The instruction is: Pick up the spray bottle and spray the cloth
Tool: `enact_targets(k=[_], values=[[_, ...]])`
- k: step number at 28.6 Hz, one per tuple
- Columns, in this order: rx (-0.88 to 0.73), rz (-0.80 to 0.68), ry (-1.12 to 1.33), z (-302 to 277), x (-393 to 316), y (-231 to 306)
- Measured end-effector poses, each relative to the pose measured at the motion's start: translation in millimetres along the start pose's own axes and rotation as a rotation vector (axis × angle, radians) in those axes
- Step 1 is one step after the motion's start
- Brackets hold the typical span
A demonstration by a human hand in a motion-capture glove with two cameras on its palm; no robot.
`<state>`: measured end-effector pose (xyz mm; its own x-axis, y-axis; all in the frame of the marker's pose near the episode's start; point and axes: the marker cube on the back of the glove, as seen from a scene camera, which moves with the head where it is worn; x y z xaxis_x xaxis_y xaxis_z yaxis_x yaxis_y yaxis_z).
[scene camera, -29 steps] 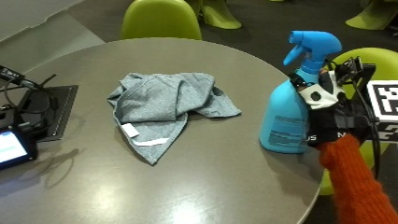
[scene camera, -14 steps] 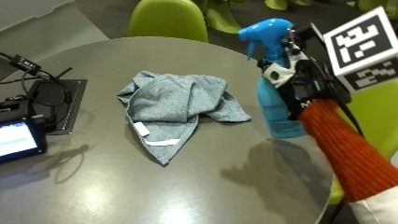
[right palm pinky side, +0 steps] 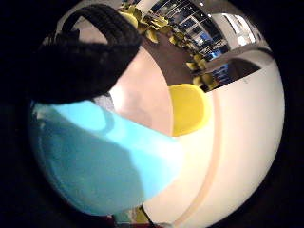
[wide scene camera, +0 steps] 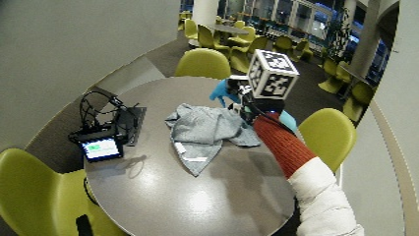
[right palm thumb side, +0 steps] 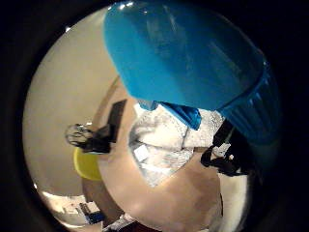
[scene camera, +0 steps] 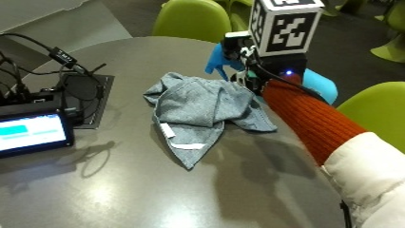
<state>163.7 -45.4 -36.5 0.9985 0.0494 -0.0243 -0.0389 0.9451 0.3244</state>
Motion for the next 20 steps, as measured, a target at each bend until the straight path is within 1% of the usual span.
enact_targets(k=[4, 7, 16, 20], values=[[-0.078, -0.035, 0.295, 3.5, -3.3, -4.6], [-0.102, -0.051, 0.394, 3.0, -4.8, -6.9], [-0.127, -0.046, 0.393, 8.7, -1.9, -6.7], [-0.113, -0.025, 0.284, 7.1, 1.9, -5.3]])
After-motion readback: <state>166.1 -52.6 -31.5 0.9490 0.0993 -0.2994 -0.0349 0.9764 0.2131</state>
